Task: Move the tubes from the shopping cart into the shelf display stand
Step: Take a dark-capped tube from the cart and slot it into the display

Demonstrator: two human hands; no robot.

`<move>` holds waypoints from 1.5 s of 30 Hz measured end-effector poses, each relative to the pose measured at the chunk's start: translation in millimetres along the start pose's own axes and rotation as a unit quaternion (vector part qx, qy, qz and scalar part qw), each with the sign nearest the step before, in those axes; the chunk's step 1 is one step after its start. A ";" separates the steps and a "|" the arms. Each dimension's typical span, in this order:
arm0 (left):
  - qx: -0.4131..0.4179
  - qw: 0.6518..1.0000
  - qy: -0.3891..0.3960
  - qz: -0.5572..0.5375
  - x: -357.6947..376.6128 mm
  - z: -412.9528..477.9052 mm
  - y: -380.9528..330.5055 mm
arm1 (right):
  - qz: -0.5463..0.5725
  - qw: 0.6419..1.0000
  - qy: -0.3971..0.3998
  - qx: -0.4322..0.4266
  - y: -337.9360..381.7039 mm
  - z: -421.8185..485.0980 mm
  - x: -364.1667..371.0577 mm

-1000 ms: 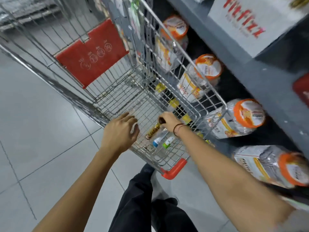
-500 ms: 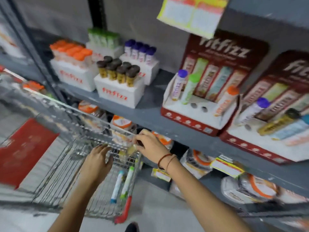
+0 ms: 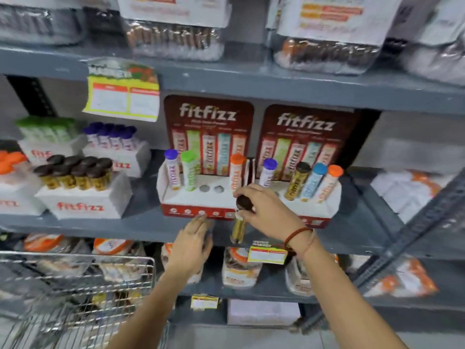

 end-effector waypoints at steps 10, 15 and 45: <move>0.021 0.995 0.085 0.047 47.7 1.9 -10.6 | -0.025 0.999 -0.027 0.040 -40.0 -10.1 -37.9; 0.014 0.995 0.088 0.044 45.8 0.2 0.2 | -0.025 0.999 -0.023 0.026 -30.6 5.8 -38.7; 0.005 0.992 0.091 0.086 23.3 -16.1 62.0 | -0.015 0.991 -0.119 0.061 13.5 160.9 -9.8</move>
Point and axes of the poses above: each hand's wrist, its own z-axis towards the middle knuckle, its own x-axis out of the palm, y = z × x, the point moved 7 cm from there along z, towards the middle knuckle, and after that the axes turned 2 degrees about z, right-handed, at the moved point
